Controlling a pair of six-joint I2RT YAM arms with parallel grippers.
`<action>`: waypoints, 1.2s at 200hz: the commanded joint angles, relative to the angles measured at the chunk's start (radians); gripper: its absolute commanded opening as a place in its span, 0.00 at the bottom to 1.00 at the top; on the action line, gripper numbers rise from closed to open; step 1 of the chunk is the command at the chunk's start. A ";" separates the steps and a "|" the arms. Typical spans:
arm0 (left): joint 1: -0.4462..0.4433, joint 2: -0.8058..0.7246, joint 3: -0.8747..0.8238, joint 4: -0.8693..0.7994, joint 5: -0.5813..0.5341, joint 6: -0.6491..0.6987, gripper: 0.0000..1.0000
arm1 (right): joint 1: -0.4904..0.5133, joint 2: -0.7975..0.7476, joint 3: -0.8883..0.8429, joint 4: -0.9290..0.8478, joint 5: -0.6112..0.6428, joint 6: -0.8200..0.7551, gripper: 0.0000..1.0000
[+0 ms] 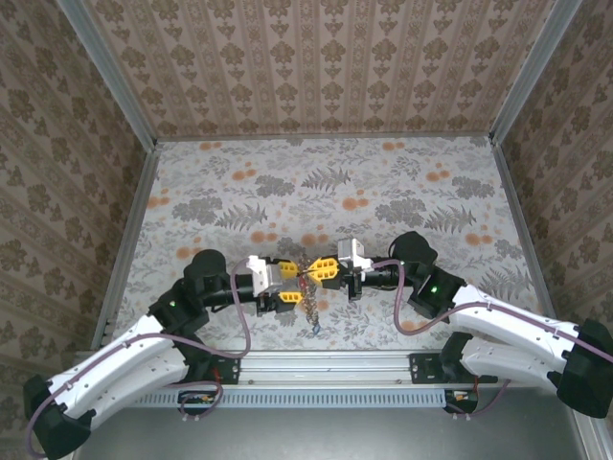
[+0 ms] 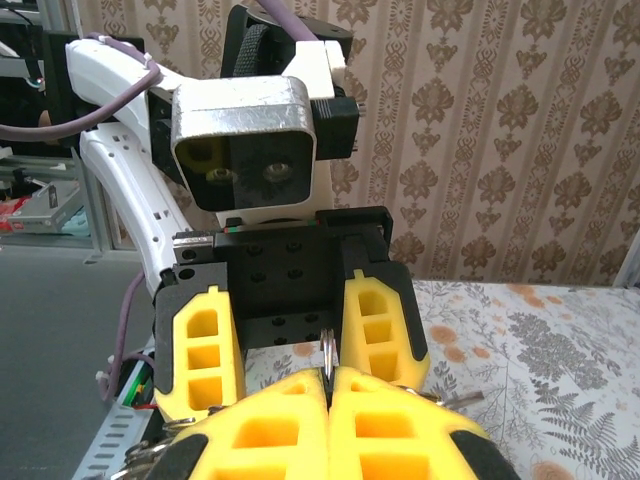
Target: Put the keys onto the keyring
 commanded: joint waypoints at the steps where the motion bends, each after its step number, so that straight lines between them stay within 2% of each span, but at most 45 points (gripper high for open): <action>1: -0.004 0.014 0.016 0.074 0.055 -0.033 0.48 | -0.001 0.000 0.042 0.052 -0.033 0.011 0.00; 26: -0.008 0.038 0.014 0.089 0.071 -0.033 0.47 | -0.001 0.004 0.044 0.052 -0.034 0.011 0.00; 145: -0.010 0.013 -0.040 0.101 0.070 -0.028 0.29 | -0.002 0.003 0.058 0.034 -0.046 0.000 0.00; 240: -0.004 0.003 -0.069 0.038 0.043 0.010 0.27 | -0.001 0.003 0.067 0.015 -0.061 -0.004 0.00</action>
